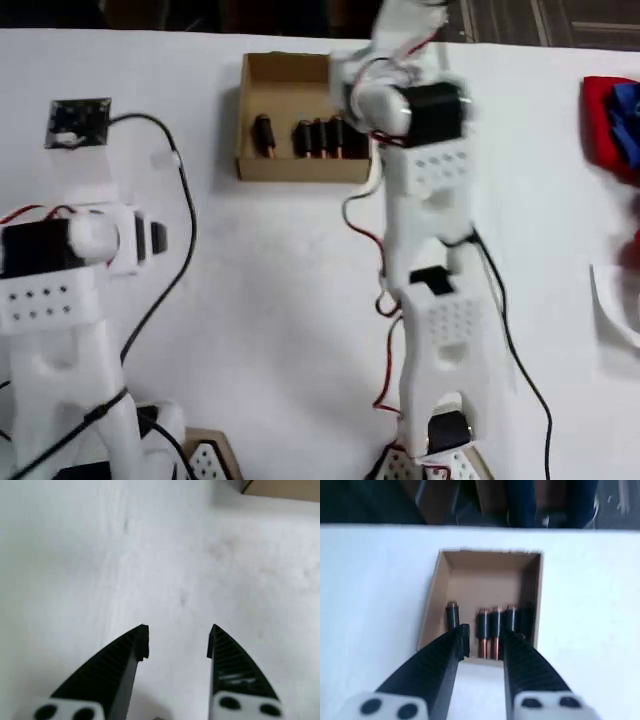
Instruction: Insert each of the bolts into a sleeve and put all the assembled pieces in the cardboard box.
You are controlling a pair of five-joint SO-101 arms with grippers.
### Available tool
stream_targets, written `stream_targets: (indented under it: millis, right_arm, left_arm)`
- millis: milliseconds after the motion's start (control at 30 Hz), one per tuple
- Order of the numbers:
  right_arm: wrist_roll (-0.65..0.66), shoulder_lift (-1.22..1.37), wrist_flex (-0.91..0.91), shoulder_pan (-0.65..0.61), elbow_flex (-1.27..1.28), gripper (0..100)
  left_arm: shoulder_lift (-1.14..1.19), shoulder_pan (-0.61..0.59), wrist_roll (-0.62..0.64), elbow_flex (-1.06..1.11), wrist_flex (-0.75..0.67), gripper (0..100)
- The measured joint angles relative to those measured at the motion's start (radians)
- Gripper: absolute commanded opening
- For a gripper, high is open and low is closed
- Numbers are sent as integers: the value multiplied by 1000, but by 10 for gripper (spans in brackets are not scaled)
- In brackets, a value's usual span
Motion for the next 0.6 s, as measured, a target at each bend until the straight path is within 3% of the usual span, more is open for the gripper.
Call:
stream_targets:
  millis: [267, 433, 600]
  right_arm:
    - [0, -571, 2, 2, 339, 87]
    - [0, -1060, 3, 0, 884, 91]
    - [0, -1502, -20, 3, 1576, 91]
  left_arm:
    - [-11, -2, 0, -72, 92, 211]
    - [-132, -12, 0, -41, 92, 211]
    - [-413, 46, -21, 201, 92, 211]
